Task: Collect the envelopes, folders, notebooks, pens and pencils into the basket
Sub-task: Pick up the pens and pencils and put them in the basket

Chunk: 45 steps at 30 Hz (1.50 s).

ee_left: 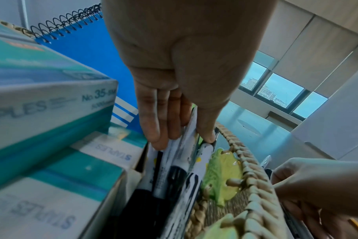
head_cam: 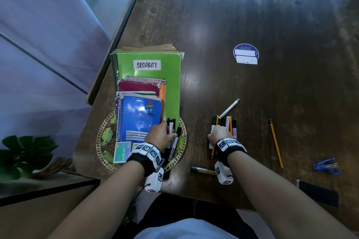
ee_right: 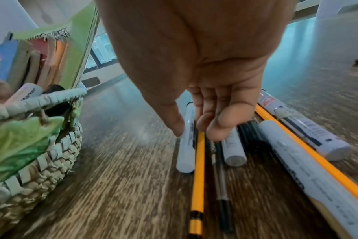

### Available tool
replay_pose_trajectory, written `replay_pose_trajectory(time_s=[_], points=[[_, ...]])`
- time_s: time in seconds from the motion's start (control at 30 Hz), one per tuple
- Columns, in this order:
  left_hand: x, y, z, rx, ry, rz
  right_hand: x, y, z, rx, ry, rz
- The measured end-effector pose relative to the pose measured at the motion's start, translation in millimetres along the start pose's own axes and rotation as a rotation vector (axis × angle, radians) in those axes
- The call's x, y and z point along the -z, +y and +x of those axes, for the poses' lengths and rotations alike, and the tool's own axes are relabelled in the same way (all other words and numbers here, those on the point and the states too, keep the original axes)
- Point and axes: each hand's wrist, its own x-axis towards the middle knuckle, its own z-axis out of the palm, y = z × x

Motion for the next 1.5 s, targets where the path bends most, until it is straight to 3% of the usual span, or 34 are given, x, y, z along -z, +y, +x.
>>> replay_pose_trajectory(time_s=[0.17,0.37,0.77,0.93,1.1,1.5], points=[[3,-3,0,0.009,-0.011,0.002,-1,-5,-3,-0.038,-0.005,0.031],[12,2,0,-0.066,0.058,-0.106,-2,-7,-13,-0.081,0.018,0.268],[23,30,-2,-0.220,0.022,-0.492,3,-51,-70,0.223,0.104,0.676],[29,21,-2,-0.201,0.068,-0.442,-8,-72,-78,0.294,0.081,0.704],[33,1,-3,-0.147,0.072,-0.427,-17,-74,-74,0.255,0.042,0.702],[23,-29,1,-0.020,0.059,-0.146,-24,-46,-69,0.149,0.087,0.605]])
